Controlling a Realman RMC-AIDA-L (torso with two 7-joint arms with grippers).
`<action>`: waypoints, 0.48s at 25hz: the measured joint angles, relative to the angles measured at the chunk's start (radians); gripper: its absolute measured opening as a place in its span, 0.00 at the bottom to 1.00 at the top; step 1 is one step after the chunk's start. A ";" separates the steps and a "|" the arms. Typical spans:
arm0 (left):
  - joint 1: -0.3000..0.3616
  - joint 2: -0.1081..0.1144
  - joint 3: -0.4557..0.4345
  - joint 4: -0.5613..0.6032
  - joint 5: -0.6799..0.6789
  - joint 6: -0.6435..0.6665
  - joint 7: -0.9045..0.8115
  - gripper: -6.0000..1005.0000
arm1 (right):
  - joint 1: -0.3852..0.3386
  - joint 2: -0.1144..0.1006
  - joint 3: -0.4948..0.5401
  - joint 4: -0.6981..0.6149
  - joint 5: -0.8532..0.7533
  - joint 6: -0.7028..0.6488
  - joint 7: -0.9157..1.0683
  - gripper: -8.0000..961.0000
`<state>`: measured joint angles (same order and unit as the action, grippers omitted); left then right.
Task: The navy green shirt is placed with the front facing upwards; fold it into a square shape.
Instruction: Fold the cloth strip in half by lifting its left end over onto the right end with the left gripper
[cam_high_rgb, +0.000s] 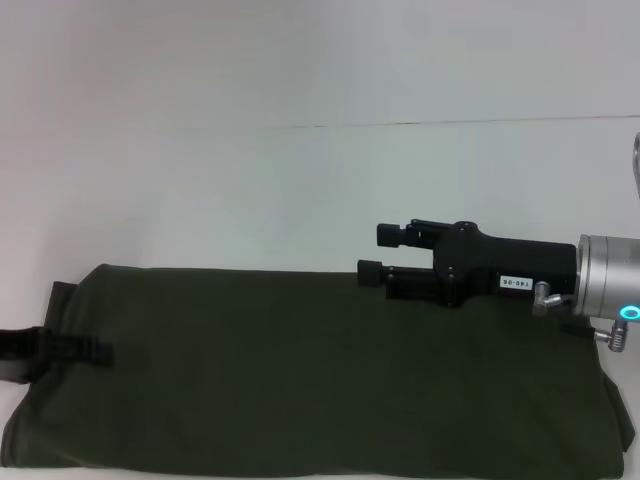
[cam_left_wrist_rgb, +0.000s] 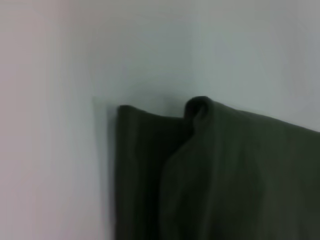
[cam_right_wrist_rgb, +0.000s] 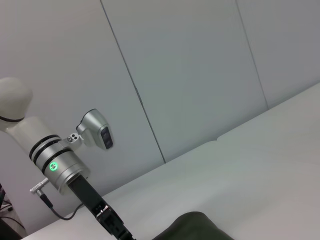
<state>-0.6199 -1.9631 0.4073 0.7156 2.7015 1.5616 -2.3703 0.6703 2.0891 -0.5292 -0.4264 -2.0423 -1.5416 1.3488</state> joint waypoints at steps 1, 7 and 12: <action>-0.003 0.001 0.000 -0.008 -0.004 0.000 -0.002 0.94 | 0.000 0.000 0.000 0.000 0.000 0.000 0.000 0.82; -0.017 0.002 0.003 -0.033 -0.006 0.003 -0.009 0.94 | 0.000 0.000 0.000 0.001 -0.001 0.000 0.000 0.82; -0.021 0.003 -0.001 -0.026 -0.006 0.002 -0.010 0.94 | 0.000 0.000 0.000 0.002 -0.001 0.000 0.000 0.82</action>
<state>-0.6407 -1.9597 0.4066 0.6894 2.6952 1.5641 -2.3803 0.6701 2.0890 -0.5292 -0.4247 -2.0429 -1.5416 1.3488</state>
